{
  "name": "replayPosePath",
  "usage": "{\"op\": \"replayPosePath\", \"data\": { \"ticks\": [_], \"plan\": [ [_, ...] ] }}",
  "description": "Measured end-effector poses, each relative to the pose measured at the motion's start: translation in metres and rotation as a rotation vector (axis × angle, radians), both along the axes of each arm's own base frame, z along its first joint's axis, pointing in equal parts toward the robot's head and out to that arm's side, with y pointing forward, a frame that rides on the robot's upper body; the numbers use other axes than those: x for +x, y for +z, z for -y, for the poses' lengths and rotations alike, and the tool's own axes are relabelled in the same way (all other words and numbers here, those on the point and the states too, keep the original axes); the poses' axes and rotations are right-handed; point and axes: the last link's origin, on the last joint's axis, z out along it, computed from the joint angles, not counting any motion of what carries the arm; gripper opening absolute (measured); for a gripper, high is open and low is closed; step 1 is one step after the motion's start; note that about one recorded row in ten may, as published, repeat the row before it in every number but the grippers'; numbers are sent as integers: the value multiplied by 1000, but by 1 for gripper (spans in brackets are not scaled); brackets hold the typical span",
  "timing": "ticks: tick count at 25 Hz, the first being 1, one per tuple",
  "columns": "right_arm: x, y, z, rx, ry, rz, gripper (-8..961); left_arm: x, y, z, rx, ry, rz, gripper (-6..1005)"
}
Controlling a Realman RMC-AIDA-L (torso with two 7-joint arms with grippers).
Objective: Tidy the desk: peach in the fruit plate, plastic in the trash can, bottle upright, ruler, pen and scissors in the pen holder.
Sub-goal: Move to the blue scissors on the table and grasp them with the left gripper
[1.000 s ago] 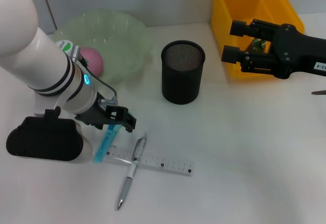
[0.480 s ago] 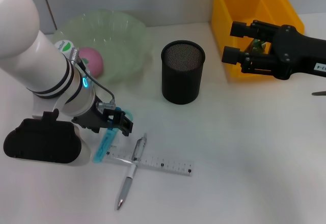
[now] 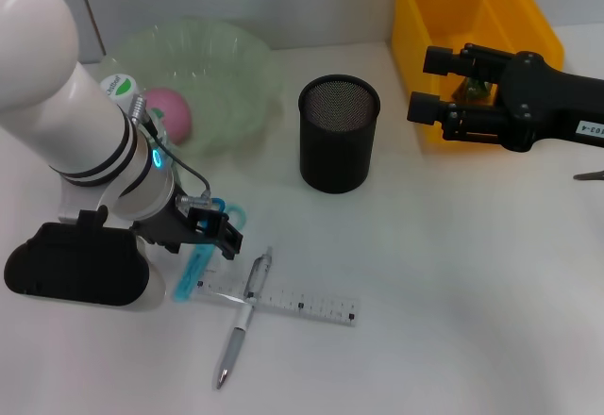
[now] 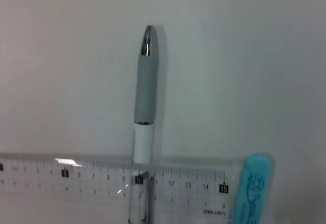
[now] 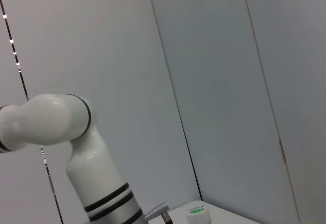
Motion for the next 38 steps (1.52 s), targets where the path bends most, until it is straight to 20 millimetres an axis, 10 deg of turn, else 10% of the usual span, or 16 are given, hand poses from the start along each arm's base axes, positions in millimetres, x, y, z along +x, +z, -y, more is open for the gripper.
{"op": "replayPosePath", "data": {
  "ticks": [38],
  "plan": [
    [3,-3,-1,-9,-10,22,825,-2,-7,0,-81,-27,-56,717]
  ]
}}
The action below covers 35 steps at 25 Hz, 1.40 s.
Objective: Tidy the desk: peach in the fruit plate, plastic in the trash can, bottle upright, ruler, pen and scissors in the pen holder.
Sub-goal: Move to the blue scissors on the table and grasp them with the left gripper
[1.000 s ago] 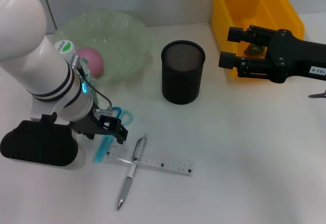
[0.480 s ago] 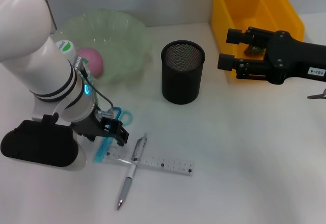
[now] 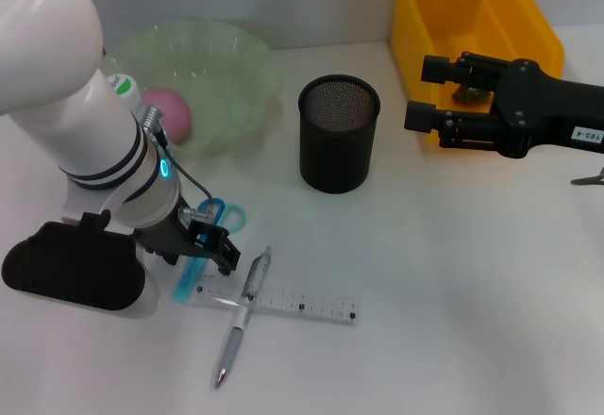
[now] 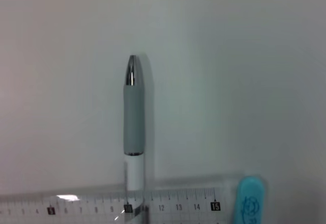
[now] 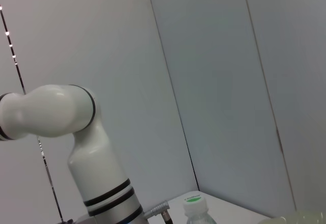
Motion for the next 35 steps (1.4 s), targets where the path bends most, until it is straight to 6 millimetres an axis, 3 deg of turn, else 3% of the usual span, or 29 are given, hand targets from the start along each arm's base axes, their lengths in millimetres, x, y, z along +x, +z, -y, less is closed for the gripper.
{"op": "replayPosePath", "data": {
  "ticks": [35],
  "plan": [
    [0,0,0,0,1,0,824,-1,-3,-4,-3,-15,-4,617]
  ]
}}
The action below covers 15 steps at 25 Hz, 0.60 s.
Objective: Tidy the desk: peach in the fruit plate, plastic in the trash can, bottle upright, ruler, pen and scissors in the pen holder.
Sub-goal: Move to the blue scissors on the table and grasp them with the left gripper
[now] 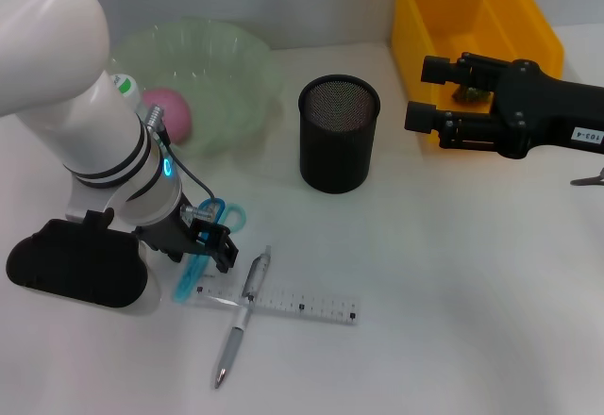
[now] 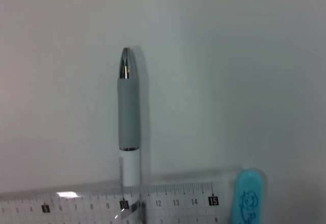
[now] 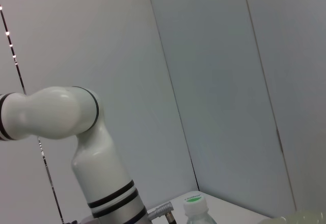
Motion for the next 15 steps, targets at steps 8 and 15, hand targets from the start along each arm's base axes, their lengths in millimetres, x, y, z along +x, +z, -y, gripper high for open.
{"op": "replayPosePath", "data": {
  "ticks": [8,15],
  "plan": [
    [-1,0,-1,0,3,0,825,-2,0,0,-4,7,-1,602],
    [-1,0,-1,-2,0,-2,824,-3,0,-1,-8,7,-1,589]
  ]
}}
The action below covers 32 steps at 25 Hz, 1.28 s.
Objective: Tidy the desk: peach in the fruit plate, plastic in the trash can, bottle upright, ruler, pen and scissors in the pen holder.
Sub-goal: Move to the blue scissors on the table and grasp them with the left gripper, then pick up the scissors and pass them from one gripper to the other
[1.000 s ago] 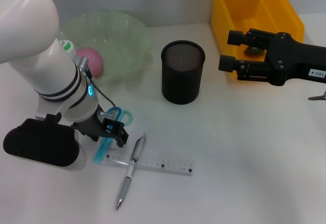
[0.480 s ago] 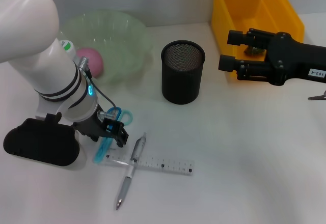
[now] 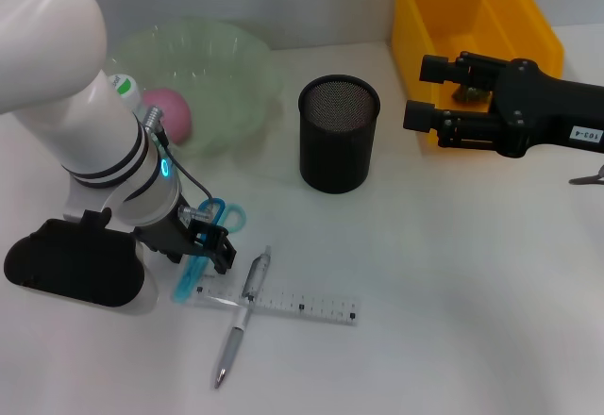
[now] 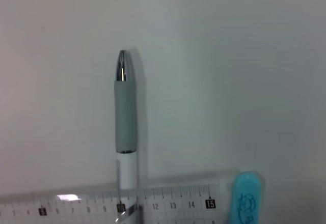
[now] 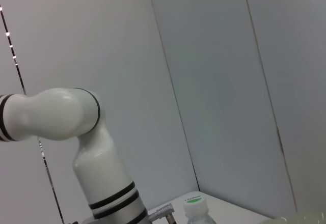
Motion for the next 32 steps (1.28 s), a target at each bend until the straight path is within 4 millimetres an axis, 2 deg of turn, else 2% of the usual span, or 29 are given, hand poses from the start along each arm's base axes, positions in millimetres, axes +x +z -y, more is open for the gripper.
{"op": "replayPosePath", "data": {
  "ticks": [7,13,24,25,32],
  "plan": [
    [0,0,0,0,-2,0,825,-2,-1,0,-13,-34,-19,576],
    [0,-1,0,0,-3,1,825,-2,-1,-1,-6,-39,-22,380],
    [1,-1,0,-1,-4,0,824,1,-4,-1,14,-40,-17,231],
    [1,-1,0,-1,-4,0,824,7,-5,-2,29,-43,1,217],
    [3,1,2,4,-6,0,825,10,-4,0,59,-33,7,219]
  ]
}}
